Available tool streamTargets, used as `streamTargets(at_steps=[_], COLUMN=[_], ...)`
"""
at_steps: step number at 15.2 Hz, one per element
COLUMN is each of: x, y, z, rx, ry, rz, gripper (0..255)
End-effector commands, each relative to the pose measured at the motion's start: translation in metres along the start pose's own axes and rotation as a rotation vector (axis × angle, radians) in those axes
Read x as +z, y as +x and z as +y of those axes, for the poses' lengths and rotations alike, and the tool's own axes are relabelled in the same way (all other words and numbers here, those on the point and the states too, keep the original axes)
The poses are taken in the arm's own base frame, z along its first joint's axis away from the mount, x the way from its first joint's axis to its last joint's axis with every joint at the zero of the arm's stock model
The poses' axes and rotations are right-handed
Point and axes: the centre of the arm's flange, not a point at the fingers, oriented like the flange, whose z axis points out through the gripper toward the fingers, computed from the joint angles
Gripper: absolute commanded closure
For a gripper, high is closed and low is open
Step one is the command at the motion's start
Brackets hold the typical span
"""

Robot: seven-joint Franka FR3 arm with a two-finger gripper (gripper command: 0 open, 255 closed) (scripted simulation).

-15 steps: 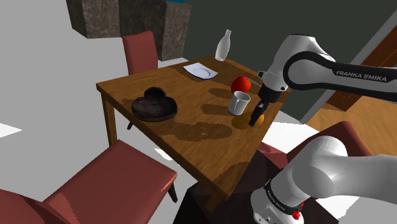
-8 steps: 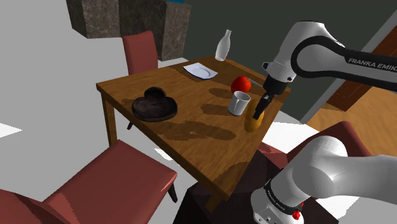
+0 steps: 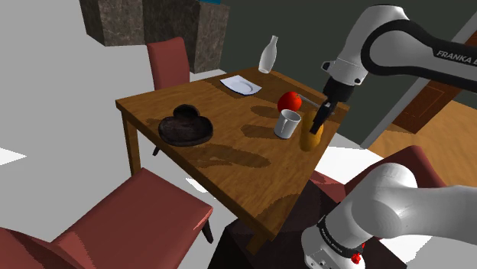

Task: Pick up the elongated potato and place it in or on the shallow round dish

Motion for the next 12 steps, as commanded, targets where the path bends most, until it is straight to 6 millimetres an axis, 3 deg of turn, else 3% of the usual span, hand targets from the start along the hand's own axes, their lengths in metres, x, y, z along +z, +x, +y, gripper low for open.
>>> streamTargets(at_steps=[1,7,12], x=[-0.012,-0.041,-0.042], y=[0.0,-0.001,0.051], z=[-0.001,-0.003,-0.044], rx=[0.0,0.0,0.0], ry=[0.0,0.0,0.0], rz=[0.0,0.0,0.0], gripper=[255,255,255])
